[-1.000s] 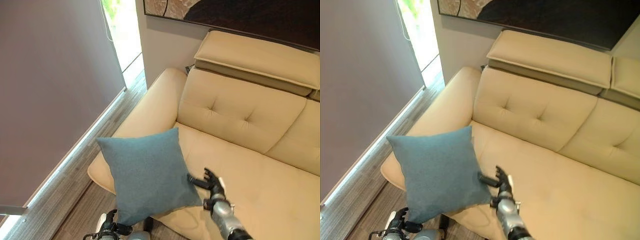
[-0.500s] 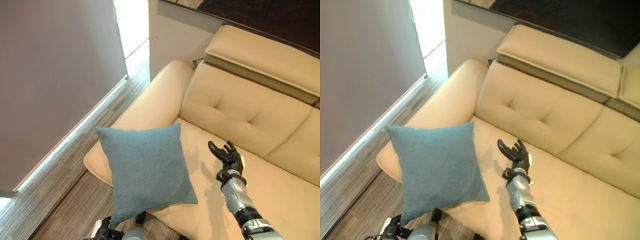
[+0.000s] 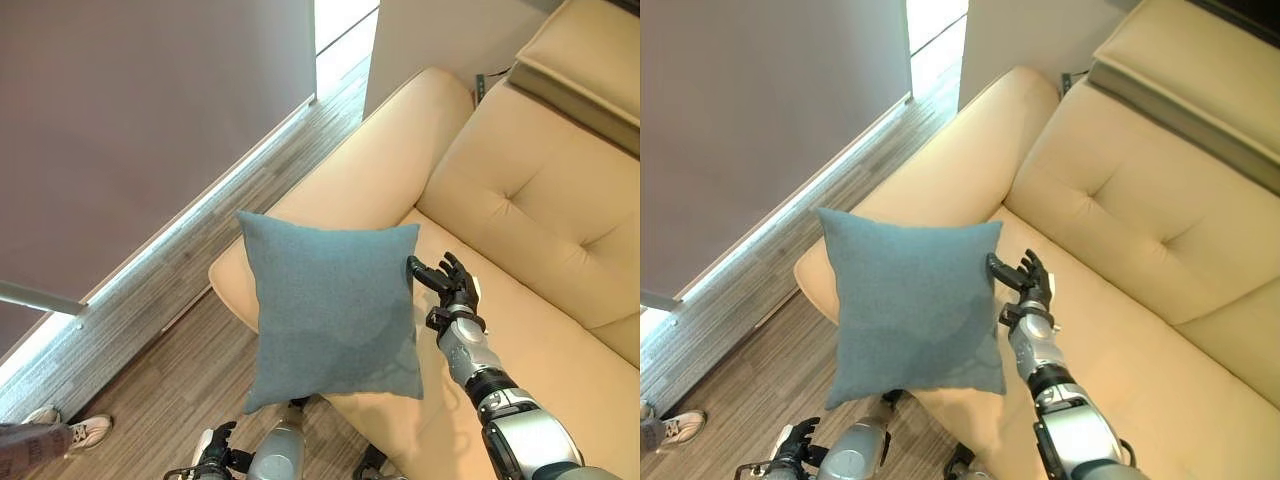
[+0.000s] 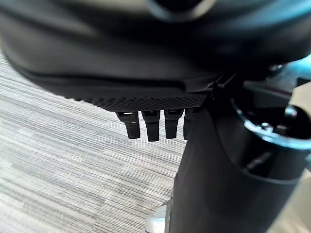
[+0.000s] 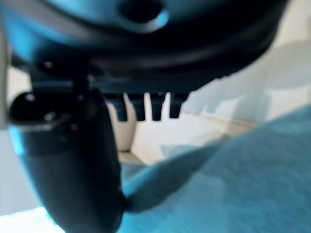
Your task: Pick up all the scattered cushions and arrange them neatly on the sofa.
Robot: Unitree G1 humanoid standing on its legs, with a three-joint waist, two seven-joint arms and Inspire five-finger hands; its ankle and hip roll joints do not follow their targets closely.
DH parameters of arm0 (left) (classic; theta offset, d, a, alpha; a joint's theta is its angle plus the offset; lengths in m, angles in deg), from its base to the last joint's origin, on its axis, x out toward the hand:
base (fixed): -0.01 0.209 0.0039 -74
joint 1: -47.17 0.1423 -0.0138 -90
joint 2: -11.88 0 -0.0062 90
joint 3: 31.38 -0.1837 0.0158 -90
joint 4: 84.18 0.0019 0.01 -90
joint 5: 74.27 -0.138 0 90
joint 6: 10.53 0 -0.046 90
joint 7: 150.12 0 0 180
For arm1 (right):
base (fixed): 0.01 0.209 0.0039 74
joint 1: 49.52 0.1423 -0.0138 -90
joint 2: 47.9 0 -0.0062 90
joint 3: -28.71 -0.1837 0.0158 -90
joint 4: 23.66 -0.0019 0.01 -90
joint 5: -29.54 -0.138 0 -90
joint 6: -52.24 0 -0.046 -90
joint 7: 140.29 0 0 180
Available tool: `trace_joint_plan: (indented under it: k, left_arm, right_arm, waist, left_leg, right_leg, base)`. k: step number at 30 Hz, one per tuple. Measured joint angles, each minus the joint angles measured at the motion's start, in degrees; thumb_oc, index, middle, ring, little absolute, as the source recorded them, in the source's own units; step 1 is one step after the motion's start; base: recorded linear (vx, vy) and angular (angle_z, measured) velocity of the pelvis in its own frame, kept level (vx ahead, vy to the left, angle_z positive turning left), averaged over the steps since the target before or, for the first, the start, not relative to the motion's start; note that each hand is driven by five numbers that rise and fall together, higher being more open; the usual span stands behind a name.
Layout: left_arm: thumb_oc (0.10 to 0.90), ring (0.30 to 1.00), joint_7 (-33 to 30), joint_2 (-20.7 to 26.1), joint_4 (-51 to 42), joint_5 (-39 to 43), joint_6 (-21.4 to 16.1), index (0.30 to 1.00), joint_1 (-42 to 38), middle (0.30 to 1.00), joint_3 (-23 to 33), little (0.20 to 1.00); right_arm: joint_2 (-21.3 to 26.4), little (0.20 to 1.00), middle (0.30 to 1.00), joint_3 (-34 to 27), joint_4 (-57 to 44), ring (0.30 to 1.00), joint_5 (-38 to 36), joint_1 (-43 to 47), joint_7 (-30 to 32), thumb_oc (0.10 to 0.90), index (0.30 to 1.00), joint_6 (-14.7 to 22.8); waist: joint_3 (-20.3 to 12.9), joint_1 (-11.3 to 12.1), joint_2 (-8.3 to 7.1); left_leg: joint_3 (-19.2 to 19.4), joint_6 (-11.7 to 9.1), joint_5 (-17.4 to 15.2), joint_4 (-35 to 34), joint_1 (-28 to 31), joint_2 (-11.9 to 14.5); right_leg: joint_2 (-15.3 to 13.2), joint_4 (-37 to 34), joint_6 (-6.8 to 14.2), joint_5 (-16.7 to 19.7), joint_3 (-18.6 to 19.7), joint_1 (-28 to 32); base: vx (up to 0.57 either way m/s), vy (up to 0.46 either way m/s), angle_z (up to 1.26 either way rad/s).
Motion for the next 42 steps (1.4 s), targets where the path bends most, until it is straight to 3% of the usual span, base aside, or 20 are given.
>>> trace_joint_plan:
  k: [8,9,10,11,14,16,19,23,25,27,29,33,40,42]
  left_arm:
    - [0.800,0.900,0.18,0.45,0.19,0.04,-0.11,0.900,-1.00,0.900,1.80,0.900]
    - [0.800,0.900,0.39,0.66,-0.30,0.06,-0.16,0.900,-1.12,0.900,1.82,0.900]
    - [0.800,0.900,0.88,0.86,-0.59,0.08,-0.19,0.900,-1.19,0.900,1.83,0.900]
    - [0.800,0.900,1.49,1.35,-2.40,1.89,-0.14,0.900,-0.92,0.900,2.33,0.900]
    - [0.800,0.900,2.65,1.87,-8.12,7.52,-0.69,0.900,0.52,0.900,4.46,0.900]
    - [0.800,0.900,3.20,3.27,-24.17,15.44,-2.16,0.900,4.60,0.900,7.70,0.900]
    - [0.800,0.900,3.42,6.88,-36.92,19.76,-5.56,0.900,5.59,0.900,10.51,0.900]
    - [0.800,0.900,-0.57,13.51,-53.11,17.72,-7.65,0.900,3.41,0.900,18.33,0.900]
    - [0.800,0.900,-7.43,14.62,-54.80,13.74,-11.94,0.900,-2.24,0.900,25.72,0.900]
    - [0.800,0.900,-11.01,14.98,-55.07,14.92,-13.40,0.900,-7.88,0.900,28.69,0.900]
    - [0.800,0.900,-11.31,16.36,-55.15,15.18,-13.66,0.900,-9.68,0.900,27.95,0.900]
    - [0.800,0.900,-8.29,15.97,-53.80,15.87,-13.01,0.900,-9.40,0.900,20.35,0.900]
    - [0.800,0.900,7.80,15.03,-45.04,29.28,-4.53,0.900,-6.39,0.900,9.18,0.900]
    - [0.800,0.900,10.12,14.88,-45.00,30.84,-4.38,0.900,-5.25,0.900,8.40,0.900]
  right_arm:
    - [0.48,0.900,0.900,6.05,-0.47,0.900,-4.59,-0.91,-6.77,0.800,0.900,-1.73]
    - [1.25,0.599,0.599,6.23,-0.51,0.599,-5.89,-0.90,-7.70,0.599,0.599,-1.88]
    - [1.72,0.521,0.521,6.62,-0.51,0.521,-6.99,-0.93,-8.78,0.547,0.521,-2.14]
    - [3.17,0.300,0.300,7.85,-1.73,0.300,-8.69,-1.63,-9.85,0.400,0.300,-2.73]
    - [5.55,0.300,0.300,8.90,-3.91,0.300,-9.14,-3.60,-12.19,0.400,0.300,-3.25]
    - [8.96,0.300,0.300,9.73,-5.21,0.300,-9.00,-5.87,-14.63,0.400,0.300,-3.09]
    - [9.31,0.300,0.300,9.28,-5.84,0.300,-7.75,-8.19,-16.56,0.400,0.300,-3.02]
    - [7.42,0.300,0.300,6.99,-6.13,0.300,-4.88,-11.42,-17.06,0.400,0.300,-2.82]
    - [6.67,0.300,0.300,7.10,-6.98,0.300,-2.21,-13.20,-16.59,0.400,0.300,-2.29]
    - [5.42,0.300,0.300,7.63,-7.20,0.300,-0.74,-13.90,-15.64,0.400,0.300,-2.24]
    - [4.43,0.300,0.300,7.67,-7.20,0.300,0.29,-13.98,-15.05,0.400,0.300,-2.25]
    - [3.78,0.300,0.300,7.92,-7.28,0.300,0.93,-13.54,-14.74,0.400,0.300,-2.32]
    - [3.02,0.300,0.300,10.23,-7.28,0.300,3.39,-9.78,-14.80,0.400,0.300,-4.87]
    - [3.31,0.300,0.300,10.68,-7.66,0.300,3.55,-9.60,-14.82,0.400,0.300,-5.36]
  waist:
    - [0.77,0.93,-1.31]
    - [1.01,1.39,-1.55]
    - [1.22,1.67,-1.69]
    - [1.31,1.96,-1.87]
    - [1.38,2.70,-2.00]
    - [1.41,3.43,-2.06]
    - [1.38,3.80,-1.92]
    - [1.43,4.93,-1.65]
    - [1.30,4.99,-1.16]
    - [1.31,4.90,-0.89]
    - [1.26,4.58,-0.70]
    - [1.23,4.08,-0.52]
    - [1.23,1.25,0.11]
    - [1.21,0.88,0.19]
  left_leg:
    - [-2.70,-0.19,0.16,-0.01,0.24,-0.49]
    - [-2.69,-0.28,0.22,0.00,0.19,-0.53]
    - [-2.73,-0.35,0.27,0.00,0.12,-0.66]
    - [-2.79,-0.41,0.31,0.00,0.10,-0.81]
    - [-2.99,-0.50,0.39,-0.01,-0.04,-0.89]
    - [-3.58,-0.55,0.58,-0.01,-0.23,-1.04]
    - [-3.98,-0.57,0.59,0.00,-0.07,-0.79]
    - [-4.00,-0.57,0.59,0.01,0.00,-0.68]
    - [-3.94,-0.57,0.59,0.11,0.03,-0.85]
    - [-3.89,-0.57,0.59,0.17,0.00,-0.80]
    - [-3.66,-0.57,0.59,0.19,0.01,-0.77]
    - [-2.98,-0.57,0.58,0.19,0.06,-0.67]
    - [-1.40,-0.56,0.58,0.19,0.24,-0.24]
    - [-1.35,-0.56,0.58,0.19,0.27,-0.17]
  right_leg:
    - [0.06,-0.06,0.44,-0.65,-2.86,1.67]
    - [0.02,-0.05,0.42,-0.77,-2.87,1.60]
    - [0.03,-0.05,0.42,-0.77,-2.87,1.57]
    - [0.05,-0.05,0.44,-0.79,-2.95,1.60]
    - [0.00,-0.06,0.44,-0.79,-3.03,1.58]
    - [0.00,-0.04,0.45,-0.81,-3.60,1.63]
    - [-0.02,-0.07,0.36,-1.11,-4.35,2.02]
    - [0.04,-0.07,0.29,-1.16,-4.20,2.01]
    - [-0.16,-0.03,0.34,-1.17,-4.40,2.09]
    - [-0.11,-0.07,0.34,-1.17,-4.18,2.06]
    - [-0.12,-0.06,0.29,-1.12,-3.68,1.91]
    - [-0.20,-0.06,0.22,-1.00,-2.82,1.61]
    - [-0.25,-0.05,0.06,-0.47,-1.24,0.97]
    - [-0.19,-0.05,0.04,-0.46,-1.22,1.00]
  base:
    - [0.05,-0.036,0.18]
    - [0.03,-0.023,0.05]
    - [0.00,0.000,0.00]
    - [0.03,-0.027,0.05]
    - [0.01,-0.012,0.04]
    - [-0.03,0.019,0.14]
    - [0.02,-0.043,0.06]
    - [-0.02,-0.029,0.00]
    - [-0.05,-0.007,0.00]
    - [0.00,0.000,0.00]
    - [0.00,0.001,-0.06]
    - [-0.01,0.031,-0.09]
    - [-0.01,0.043,-0.13]
    - [-0.01,0.020,-0.02]
